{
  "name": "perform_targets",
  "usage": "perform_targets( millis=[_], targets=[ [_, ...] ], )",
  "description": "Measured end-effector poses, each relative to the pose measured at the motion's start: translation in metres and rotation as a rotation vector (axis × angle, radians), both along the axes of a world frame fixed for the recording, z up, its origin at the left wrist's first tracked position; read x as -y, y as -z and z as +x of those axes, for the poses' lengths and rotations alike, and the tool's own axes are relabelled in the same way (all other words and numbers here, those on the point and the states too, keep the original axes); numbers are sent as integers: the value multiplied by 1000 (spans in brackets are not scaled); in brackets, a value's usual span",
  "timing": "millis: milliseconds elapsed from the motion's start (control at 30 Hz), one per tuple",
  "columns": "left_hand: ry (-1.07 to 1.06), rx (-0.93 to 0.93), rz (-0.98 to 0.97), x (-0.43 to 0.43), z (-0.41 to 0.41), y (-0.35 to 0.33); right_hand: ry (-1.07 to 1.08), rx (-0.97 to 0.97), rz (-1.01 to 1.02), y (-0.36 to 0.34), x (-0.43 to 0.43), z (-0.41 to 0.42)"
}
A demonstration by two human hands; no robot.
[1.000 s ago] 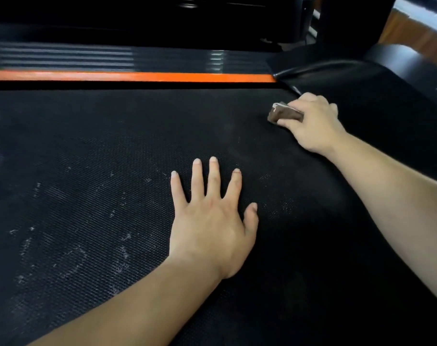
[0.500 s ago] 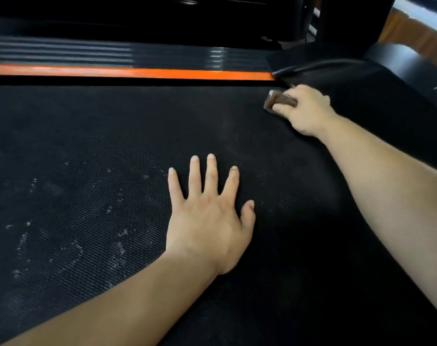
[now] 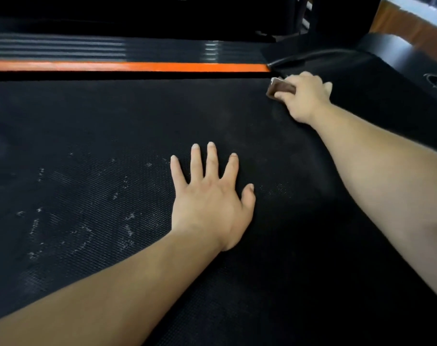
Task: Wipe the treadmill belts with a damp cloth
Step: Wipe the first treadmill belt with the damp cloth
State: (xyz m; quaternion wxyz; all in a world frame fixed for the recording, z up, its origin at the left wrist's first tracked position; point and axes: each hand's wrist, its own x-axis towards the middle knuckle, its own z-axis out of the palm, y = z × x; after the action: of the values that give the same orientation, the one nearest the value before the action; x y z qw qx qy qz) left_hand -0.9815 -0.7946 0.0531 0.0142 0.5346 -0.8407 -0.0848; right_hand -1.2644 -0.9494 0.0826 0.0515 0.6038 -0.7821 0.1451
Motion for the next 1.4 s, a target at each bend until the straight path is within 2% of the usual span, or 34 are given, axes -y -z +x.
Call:
perform_targets(
  millis=[333,400,533,667,1033,1200,1300,1400],
  targets=[
    [15,2,-4,0,-1,1,-83,49,-20,8,-142,22],
    [12,1,-14,-1,0,1,-90,17,-22,8,-138,22],
    [17,-4,-19,-1,0,2,-29,-120,39,2,-74,12],
    [2,-19,-20,1,0,4,41,-73,41,3,-47,9],
    [10,-25,-38,0,0,5,-116,5,118,-5,-228,36],
    [12,-1,-30,2,0,5,-79,-159,104,-5,-178,24],
    [6,-8,-27,2,0,5,33,-90,43,-2,-150,22],
    [0,-20,-26,2,1,5,47,-63,63,1,-170,29]
  ],
)
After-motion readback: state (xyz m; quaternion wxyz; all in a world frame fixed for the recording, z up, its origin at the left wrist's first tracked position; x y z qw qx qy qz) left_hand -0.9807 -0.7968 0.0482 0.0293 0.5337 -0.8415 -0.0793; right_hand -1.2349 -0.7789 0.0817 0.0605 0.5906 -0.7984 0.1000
